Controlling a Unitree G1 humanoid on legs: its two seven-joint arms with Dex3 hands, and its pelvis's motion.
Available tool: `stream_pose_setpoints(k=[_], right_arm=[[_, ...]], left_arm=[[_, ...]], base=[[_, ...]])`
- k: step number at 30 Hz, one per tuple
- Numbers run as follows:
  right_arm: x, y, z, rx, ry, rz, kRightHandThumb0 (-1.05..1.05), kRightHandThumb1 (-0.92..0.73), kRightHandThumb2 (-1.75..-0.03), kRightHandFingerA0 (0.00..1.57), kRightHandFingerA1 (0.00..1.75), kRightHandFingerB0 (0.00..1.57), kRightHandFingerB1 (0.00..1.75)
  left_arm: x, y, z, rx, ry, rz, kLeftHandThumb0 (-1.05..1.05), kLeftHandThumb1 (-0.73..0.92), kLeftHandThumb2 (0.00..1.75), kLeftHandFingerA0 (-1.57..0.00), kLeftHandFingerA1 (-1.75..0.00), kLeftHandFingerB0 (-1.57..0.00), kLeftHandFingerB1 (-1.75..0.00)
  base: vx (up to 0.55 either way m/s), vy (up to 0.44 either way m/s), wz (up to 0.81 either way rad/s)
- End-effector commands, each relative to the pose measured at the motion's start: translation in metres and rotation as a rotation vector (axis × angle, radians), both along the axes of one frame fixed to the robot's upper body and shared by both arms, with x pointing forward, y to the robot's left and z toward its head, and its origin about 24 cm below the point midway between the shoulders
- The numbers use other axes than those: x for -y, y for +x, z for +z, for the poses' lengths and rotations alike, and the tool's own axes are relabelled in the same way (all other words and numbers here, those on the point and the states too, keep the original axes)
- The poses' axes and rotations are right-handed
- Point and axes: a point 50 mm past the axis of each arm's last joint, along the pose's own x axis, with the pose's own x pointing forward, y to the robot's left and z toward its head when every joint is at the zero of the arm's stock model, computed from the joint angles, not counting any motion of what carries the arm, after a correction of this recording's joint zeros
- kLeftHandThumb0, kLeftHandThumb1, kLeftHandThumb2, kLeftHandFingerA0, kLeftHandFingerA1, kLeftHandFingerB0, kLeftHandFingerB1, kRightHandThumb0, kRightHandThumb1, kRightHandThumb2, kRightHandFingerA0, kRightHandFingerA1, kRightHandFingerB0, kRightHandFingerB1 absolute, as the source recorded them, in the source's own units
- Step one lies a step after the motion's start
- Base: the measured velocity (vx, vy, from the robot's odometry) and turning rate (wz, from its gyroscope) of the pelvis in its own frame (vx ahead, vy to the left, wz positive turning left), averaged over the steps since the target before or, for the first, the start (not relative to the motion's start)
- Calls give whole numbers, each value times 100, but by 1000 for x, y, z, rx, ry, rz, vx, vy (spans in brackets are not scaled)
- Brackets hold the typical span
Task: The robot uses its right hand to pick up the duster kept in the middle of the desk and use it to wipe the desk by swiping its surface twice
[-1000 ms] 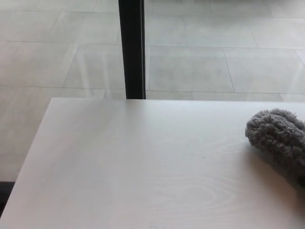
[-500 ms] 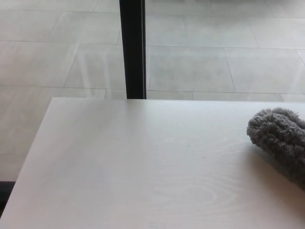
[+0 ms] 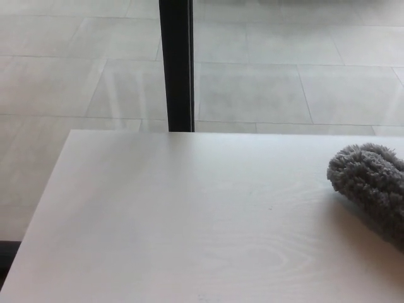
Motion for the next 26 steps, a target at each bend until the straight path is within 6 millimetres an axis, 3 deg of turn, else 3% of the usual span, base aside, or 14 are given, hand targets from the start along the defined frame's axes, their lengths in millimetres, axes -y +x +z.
stream_pose_setpoints(k=[1,3,8,9,11,12,13,14,15,16,17,18,21,26], right_arm=[[68,-98,-39,435,378,-526,-105,-59,-104,0,55,0,48],[73,-110,-58,471,459,-641,-105,-63,-104,0,47,0,39],[66,-143,-101,503,608,-857,-105,-62,-107,0,54,0,43],[66,-145,-104,500,626,-868,-104,-82,-63,0,0,0,0],[65,-148,-110,516,683,-882,-102,-82,-66,0,0,0,0],[62,-152,-119,541,781,-901,-95,-82,-68,0,33,0,4],[61,-152,-122,532,794,-914,-95,-82,-68,0,33,0,4],[60,-152,-125,517,816,-926,-100,-66,-111,7,87,0,47],[58,-151,-128,505,854,-910,-97,-85,-60,0,114,0,40],[57,-151,-131,508,886,-906,-97,-85,-62,1,114,0,54],[55,-150,-134,507,925,-893,-93,-65,-108,2,67,0,47],[51,-147,-139,469,978,-857,-92,-67,-112,0,58,0,43],[42,-139,-149,385,1060,-782,-97,-67,-113,0,67,0,52],[35,-135,-158,311,1133,-738,-97,-68,-114,0,60,0,44]], left_arm=[[-2,-7,1,-2,7,13,-39,88,70,-44,-56,-43,-45],[-1,-7,1,-2,4,12,-40,87,70,-42,-56,-41,-45],[-3,-10,2,7,-2,23,-41,90,69,-41,-54,-39,-43],[-3,-10,3,9,-7,28,-41,90,70,-40,-55,-38,-43],[-4,-12,3,13,-10,48,-41,90,67,-41,-57,-40,-44],[-4,-13,2,1,0,45,-43,92,68,-43,-57,-41,-44],[-4,-13,2,-1,1,50,-43,92,68,-43,-57,-41,-44],[-3,-13,1,-1,-4,62,-43,92,68,-43,-56,-41,-44],[-3,-13,1,-6,5,66,-44,92,69,-44,-55,-43,-44],[-3,-12,0,-13,11,57,-45,92,71,-45,-54,-43,-44],[-3,-11,0,-13,11,56,-46,92,70,-45,-54,-42,-44],[-3,-11,1,-9,9,56,-45,92,67,-45,-54,-44,-44],[-3,-12,1,5,1,63,-46,92,68,-44,-54,-45,-44],[-3,-6,1,6,2,66,-45,89,67,-44,-55,-45,-44]], base=[[0,0,0],[0,0,0],[0,0,0],[0,0,0],[0,0,0],[0,0,0],[0,0,0],[0,0,0],[0,0,0],[0,0,0],[0,0,0],[0,0,0],[0,0,0],[0,0,0]])
